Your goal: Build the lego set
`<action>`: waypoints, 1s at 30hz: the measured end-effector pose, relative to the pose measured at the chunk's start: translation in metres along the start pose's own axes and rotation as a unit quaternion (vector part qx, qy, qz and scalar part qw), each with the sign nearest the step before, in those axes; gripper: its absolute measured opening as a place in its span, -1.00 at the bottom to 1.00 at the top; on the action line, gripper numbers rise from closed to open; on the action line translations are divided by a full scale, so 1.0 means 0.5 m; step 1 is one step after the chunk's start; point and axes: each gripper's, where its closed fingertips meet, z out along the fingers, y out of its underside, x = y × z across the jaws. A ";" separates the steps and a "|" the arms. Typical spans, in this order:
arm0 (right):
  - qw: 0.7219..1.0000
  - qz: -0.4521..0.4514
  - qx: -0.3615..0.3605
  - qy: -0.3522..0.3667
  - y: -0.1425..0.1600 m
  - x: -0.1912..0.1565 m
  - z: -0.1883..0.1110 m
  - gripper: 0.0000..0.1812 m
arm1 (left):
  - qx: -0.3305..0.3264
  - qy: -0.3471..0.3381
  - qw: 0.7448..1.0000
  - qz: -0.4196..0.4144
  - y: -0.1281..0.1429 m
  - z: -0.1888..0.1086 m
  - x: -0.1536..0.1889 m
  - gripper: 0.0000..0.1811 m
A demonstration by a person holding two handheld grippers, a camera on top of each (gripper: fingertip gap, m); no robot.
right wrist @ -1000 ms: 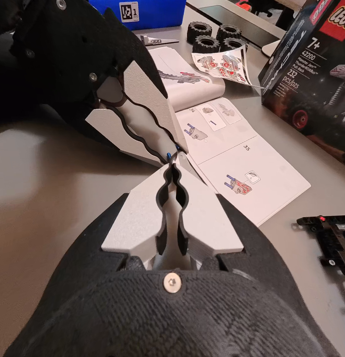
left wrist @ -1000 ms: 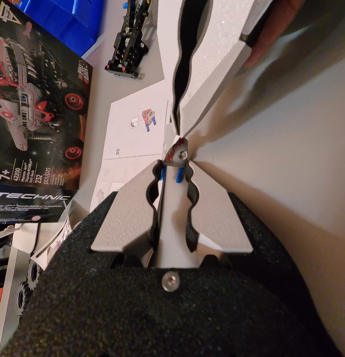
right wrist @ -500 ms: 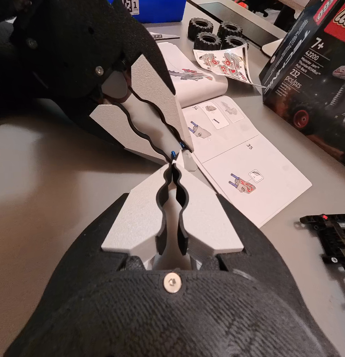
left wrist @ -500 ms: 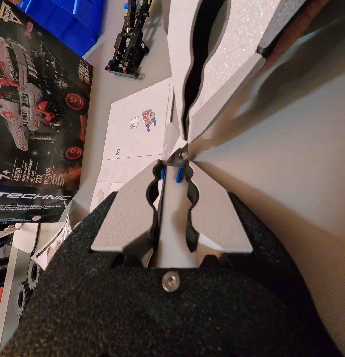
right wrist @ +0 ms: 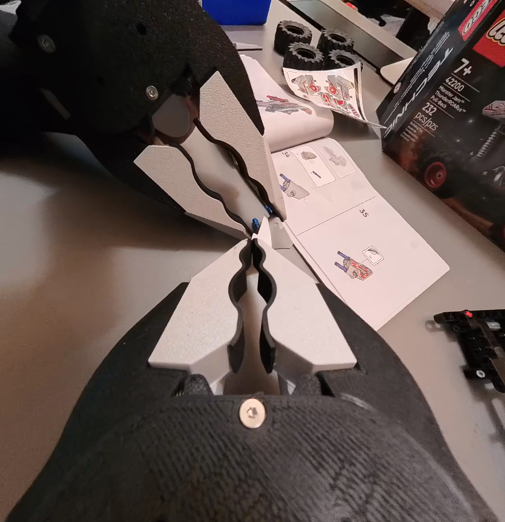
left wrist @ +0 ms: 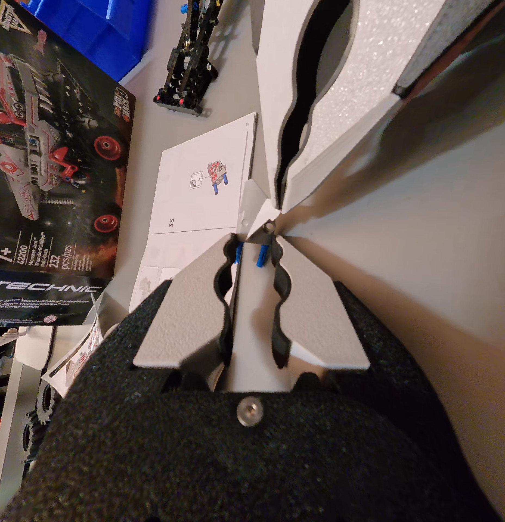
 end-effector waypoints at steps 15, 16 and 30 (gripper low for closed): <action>0.999 -0.030 -0.004 0.036 0.003 0.008 -0.011 -1.00 | -0.005 0.002 1.000 -0.003 0.005 -0.003 -0.001 -0.75; 0.999 -0.027 0.010 0.030 -0.006 0.007 -0.018 -1.00 | -0.005 -0.001 1.000 -0.001 0.003 -0.003 -0.001 -0.75; 0.944 0.282 0.067 -0.156 -0.024 0.025 -0.024 -1.00 | 0.014 0.032 0.999 -0.033 0.004 -0.003 0.004 -0.76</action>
